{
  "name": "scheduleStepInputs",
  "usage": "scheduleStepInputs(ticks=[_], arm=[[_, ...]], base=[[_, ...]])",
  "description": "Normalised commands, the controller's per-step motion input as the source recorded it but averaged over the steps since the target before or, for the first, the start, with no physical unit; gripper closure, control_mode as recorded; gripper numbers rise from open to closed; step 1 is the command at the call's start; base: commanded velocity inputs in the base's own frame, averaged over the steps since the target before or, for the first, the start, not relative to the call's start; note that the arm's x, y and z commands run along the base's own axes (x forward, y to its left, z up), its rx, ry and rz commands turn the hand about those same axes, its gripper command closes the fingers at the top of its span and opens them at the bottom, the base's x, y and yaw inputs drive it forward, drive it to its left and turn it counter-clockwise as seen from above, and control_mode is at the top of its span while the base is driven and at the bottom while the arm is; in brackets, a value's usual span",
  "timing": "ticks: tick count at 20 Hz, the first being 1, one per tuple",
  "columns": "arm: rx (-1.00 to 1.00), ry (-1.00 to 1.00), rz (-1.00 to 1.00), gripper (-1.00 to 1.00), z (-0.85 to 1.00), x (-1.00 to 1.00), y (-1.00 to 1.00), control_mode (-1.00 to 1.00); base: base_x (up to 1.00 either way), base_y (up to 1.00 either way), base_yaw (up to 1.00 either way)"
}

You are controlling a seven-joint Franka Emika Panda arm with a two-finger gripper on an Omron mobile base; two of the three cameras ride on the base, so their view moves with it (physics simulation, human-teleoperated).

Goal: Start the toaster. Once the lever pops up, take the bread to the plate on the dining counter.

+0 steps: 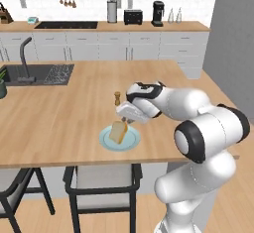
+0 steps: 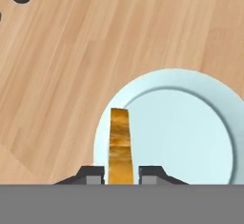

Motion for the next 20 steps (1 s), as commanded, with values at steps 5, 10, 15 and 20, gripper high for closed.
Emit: scheduleStepInputs(ticks=[5, 10, 15, 20], arm=[[0.00, 0.00, 0.01, 1.00, -0.34, 0.08, 0.00, -1.00], [-0.02, 0.00, 0.00, 1.00, -0.35, -0.15, 0.00, -1.00], [-0.03, 0.00, 0.00, -1.00, -0.13, -0.03, 0.00, -1.00], [-0.05, -0.05, 0.00, -1.00, -0.04, -0.26, 0.00, -1.00]], base=[[0.00, 0.00, 0.00], [0.00, 0.00, 0.00], [0.00, 0.00, 0.00], [0.00, 0.00, 0.00]])
